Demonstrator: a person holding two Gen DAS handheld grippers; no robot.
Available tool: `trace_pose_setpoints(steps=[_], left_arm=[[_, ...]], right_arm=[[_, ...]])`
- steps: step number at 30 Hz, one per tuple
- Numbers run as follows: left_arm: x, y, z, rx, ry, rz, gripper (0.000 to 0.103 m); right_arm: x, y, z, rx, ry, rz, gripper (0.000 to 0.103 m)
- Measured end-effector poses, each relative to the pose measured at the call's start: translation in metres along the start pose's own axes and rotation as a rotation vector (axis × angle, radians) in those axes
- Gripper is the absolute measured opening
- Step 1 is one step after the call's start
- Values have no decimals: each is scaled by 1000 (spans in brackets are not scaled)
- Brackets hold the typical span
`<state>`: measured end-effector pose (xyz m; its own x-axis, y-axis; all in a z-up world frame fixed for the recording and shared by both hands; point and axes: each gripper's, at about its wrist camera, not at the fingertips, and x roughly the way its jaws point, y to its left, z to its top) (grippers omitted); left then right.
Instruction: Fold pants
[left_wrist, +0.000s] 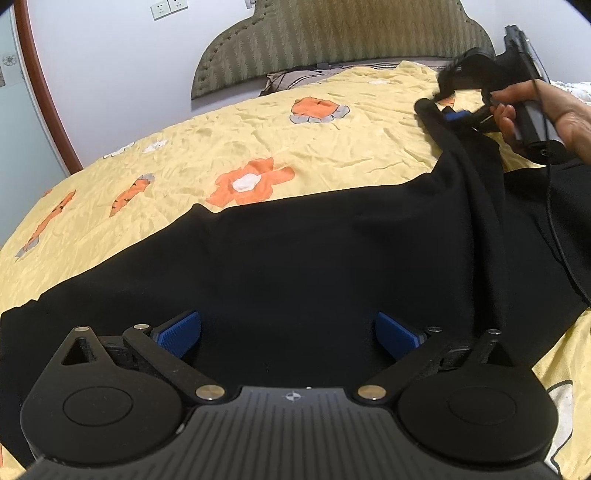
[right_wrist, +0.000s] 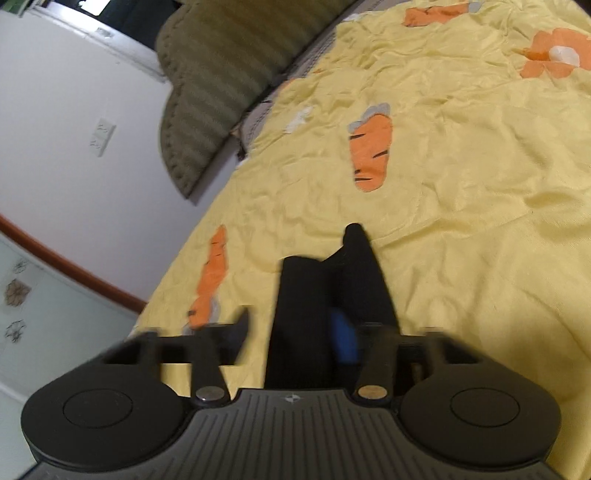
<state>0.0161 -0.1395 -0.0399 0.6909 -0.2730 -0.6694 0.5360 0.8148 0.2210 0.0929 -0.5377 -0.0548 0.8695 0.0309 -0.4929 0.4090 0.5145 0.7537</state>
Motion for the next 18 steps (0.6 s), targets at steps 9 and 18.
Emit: trace_pose_setpoints(steps=[9,18], left_arm=[[-4,-1,5,19,-20,-35,101],[-15,-7,9,34,-61,-99,101]], right_arm=[[-101,7,-14,-61,-233,24,5],[-287,-55,-66,19,-509,-55,5]])
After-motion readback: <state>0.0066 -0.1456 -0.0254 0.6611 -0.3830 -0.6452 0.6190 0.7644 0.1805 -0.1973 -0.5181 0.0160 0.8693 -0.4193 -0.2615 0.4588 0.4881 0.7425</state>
